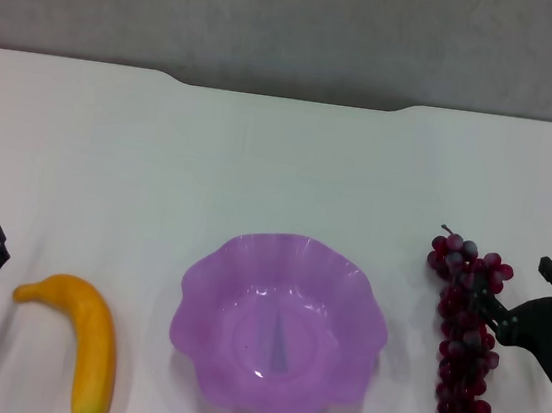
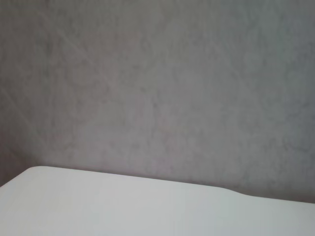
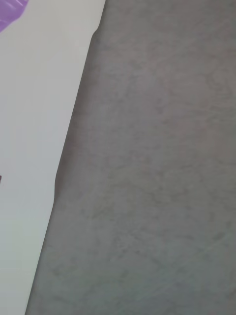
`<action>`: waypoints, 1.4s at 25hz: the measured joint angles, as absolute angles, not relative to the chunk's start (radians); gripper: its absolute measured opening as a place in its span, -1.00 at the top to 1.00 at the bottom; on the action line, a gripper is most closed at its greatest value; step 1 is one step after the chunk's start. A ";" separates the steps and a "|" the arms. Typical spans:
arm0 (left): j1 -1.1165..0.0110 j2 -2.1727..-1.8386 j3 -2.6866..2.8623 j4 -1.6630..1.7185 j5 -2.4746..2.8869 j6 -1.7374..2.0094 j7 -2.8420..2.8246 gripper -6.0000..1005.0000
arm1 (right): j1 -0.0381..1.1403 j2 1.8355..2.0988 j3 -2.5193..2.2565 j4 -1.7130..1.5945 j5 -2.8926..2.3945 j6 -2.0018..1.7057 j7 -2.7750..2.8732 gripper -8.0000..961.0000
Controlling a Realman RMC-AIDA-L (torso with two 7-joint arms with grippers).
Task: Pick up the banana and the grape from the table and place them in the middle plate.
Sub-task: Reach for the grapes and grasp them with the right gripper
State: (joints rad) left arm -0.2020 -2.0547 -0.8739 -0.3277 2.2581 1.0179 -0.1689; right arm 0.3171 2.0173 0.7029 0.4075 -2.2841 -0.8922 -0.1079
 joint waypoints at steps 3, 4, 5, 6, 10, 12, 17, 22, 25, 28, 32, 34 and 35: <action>-0.204 -2.055 -0.874 -0.326 2.258 1.006 -0.169 -0.75 | 0.321 2.017 0.702 0.407 -2.284 -0.892 -0.108 -0.86; -0.206 -2.055 -0.874 -0.326 2.258 1.000 -0.169 -0.75 | 0.321 2.017 0.701 0.407 -2.284 -0.892 -0.108 -0.86; -0.207 -2.055 -0.874 -0.326 2.258 0.995 -0.169 -0.75 | 0.322 2.017 0.701 0.407 -2.284 -0.892 -0.107 -0.86; -0.207 -2.055 -0.874 -0.326 2.258 0.992 -0.169 -0.75 | 0.322 2.017 0.701 0.407 -2.284 -0.894 -0.107 -0.86; -0.204 -2.054 -0.874 -0.329 2.261 0.991 -0.169 -0.75 | 0.319 2.016 0.707 0.410 -2.284 -0.898 -0.107 -0.86; -0.201 -2.053 -0.875 -0.329 2.261 0.991 -0.169 -0.75 | 0.320 2.014 0.708 0.418 -2.284 -0.891 -0.108 -0.86; -0.196 -2.051 -0.881 -0.318 2.260 0.991 -0.169 -0.75 | 0.319 2.005 0.726 0.495 -2.291 -0.880 -0.162 -0.86; -0.195 -2.051 -0.882 -0.313 2.260 0.991 -0.166 -0.75 | 0.263 1.977 0.838 0.694 -2.295 -0.687 -0.299 -0.86; -0.195 -2.050 -0.883 -0.312 2.259 0.991 -0.167 -0.75 | 0.189 1.965 0.954 0.879 -2.296 -0.472 -0.411 -0.86; -0.193 -2.050 -0.885 -0.310 2.258 0.991 -0.167 -0.75 | 0.128 1.978 1.106 1.049 -2.296 -0.205 -0.515 -0.86; -0.192 -2.049 -0.885 -0.303 2.258 0.991 -0.168 -0.75 | 0.108 2.002 1.282 1.188 -2.295 0.136 -0.574 -0.86; -0.194 -2.049 -0.885 -0.301 2.254 0.991 -0.168 -0.75 | 0.119 2.003 1.378 1.256 -2.293 0.347 -0.540 -0.86; -0.194 -2.049 -0.885 -0.300 2.252 0.991 -0.168 -0.75 | 0.119 2.003 1.378 1.256 -2.293 0.347 -0.540 -0.86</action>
State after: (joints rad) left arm -0.1937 -2.0493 -0.8852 -0.3005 2.2522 0.9910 -0.1680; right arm 0.1185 2.0030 1.3783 1.2562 -2.2927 0.3471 -0.5405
